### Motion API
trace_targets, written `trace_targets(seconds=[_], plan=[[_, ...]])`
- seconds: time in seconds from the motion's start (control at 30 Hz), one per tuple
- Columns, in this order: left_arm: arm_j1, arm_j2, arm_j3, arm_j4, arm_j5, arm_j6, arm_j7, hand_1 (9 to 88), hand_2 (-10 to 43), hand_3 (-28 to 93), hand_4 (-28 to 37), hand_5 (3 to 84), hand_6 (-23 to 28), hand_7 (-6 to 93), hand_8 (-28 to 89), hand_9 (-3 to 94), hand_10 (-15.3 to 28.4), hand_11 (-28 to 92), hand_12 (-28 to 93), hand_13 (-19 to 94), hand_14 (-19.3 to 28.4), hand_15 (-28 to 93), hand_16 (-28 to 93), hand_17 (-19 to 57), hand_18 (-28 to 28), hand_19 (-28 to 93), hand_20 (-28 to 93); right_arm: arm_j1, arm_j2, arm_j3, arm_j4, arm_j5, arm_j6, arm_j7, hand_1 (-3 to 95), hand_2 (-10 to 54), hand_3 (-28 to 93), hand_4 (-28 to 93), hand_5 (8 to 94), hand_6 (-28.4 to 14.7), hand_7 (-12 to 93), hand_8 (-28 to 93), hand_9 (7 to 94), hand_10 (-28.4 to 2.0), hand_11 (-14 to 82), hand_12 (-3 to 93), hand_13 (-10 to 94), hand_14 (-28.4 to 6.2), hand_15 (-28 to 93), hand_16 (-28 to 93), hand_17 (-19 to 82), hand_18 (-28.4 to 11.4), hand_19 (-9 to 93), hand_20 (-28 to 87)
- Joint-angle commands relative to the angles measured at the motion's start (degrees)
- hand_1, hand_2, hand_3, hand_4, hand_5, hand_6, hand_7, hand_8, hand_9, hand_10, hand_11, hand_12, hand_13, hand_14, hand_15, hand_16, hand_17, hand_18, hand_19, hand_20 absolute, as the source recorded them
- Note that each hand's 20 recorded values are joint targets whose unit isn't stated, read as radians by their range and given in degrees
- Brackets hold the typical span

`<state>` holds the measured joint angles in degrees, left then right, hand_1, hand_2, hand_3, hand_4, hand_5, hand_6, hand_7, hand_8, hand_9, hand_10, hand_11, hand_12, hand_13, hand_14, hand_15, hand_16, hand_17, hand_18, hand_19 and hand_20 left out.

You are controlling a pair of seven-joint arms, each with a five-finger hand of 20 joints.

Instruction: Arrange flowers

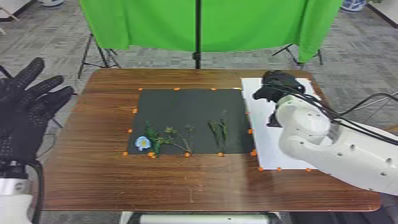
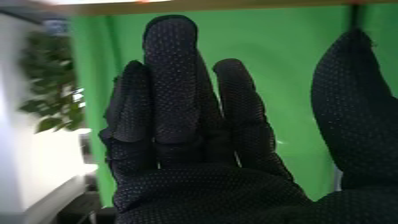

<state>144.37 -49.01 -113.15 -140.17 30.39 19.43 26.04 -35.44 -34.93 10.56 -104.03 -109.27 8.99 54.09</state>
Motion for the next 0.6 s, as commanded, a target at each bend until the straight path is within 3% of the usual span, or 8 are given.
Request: trace_targets(seconds=[0.03,0.2,0.23,0.3,0.6], plan=[[2.05,0.00,1.70,0.50,-0.96,2.06,0.42,17.5,8.5,74,-28.3,31.2,6.8,9.7,-8,28.5,18.8,25,12,22,27.1,52,-9,-8.2,28.4,61,-2,-5.87,5.01,7.71,1.28,-0.79,-0.41,4.54,31.7,-8.0,77,-28,48.8,-4.6,15,-11,54.8,-20.1,15.7,13.3,63,-12.9,65,10,36,-20.3,93,20],[2.14,0.92,2.25,0.55,-1.70,3.06,1.29,17.3,8.5,74,-28.3,30.8,6.6,9.5,-7,28.2,18.7,25,12,22,27.2,52,-9,-8.6,28.4,61,-1,-7.53,5.93,8.94,2.29,0.27,-0.38,6.33,31.9,-8.0,76,-27,48.8,-4.9,14,-11,54.8,-20.4,15.4,13.2,63,-13.4,66,10,36,-20.4,93,23],[1.72,0.79,2.23,0.70,-1.50,2.89,0.67,17.3,8.5,74,-28.3,30.7,6.6,9.5,-7,28.2,18.7,25,12,22,27.2,52,-9,-8.6,28.4,61,-1,-8.88,5.84,10.38,2.56,0.22,-1.55,6.31,31.9,-8.0,76,-27,48.8,-4.9,14,-11,54.8,-20.4,15.4,13.2,63,-13.5,66,10,37,-20.5,93,23],[1.27,1.50,2.31,0.81,-1.97,2.94,1.03,17.3,8.6,74,-28.3,30.6,6.6,9.5,-7,28.1,18.6,24,12,22,27.2,52,-9,-8.6,28.4,61,-1,-9.08,5.99,10.81,2.86,2.24,-3.23,6.12,32.1,-8.1,76,-27,48.8,-4.9,14,-11,55.0,-20.5,15.4,13.2,63,-13.5,66,10,37,-20.5,93,23],[-1.10,0.58,2.57,1.10,-0.36,1.66,-1.74,17.3,8.6,75,-28.3,30.6,6.8,9.8,-7,28.1,18.7,25,12,22,27.2,52,-9,-8.6,28.4,60,0,-13.21,5.35,11.13,3.01,2.96,-4.02,6.06,32.7,-8.2,76,-27,50.9,-4.5,15,-11,56.4,-20.4,15.8,13.4,64,-13.6,67,10,37,-20.9,93,24]])
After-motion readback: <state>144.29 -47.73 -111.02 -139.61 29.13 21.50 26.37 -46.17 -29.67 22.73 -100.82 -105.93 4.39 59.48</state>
